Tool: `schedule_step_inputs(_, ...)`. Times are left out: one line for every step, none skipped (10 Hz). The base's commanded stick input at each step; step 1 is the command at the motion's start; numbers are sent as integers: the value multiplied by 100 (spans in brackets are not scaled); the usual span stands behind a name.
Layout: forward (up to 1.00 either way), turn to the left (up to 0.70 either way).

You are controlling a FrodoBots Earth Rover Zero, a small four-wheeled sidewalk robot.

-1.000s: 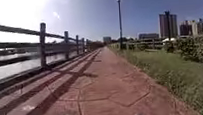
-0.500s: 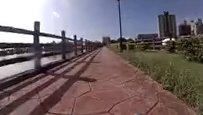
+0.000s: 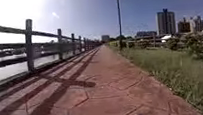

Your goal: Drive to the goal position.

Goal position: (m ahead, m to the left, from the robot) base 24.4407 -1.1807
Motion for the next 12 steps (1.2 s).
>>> schedule_step_inputs(50, 0)
schedule_step_inputs(50, 0)
schedule_step_inputs(50, 0)
schedule_step_inputs(50, 0)
schedule_step_inputs(50, 0)
schedule_step_inputs(50, 0)
schedule_step_inputs(50, 0)
schedule_step_inputs(50, 0)
schedule_step_inputs(50, 0)
schedule_step_inputs(50, 0)
schedule_step_inputs(50, 0)
schedule_step_inputs(50, 0)
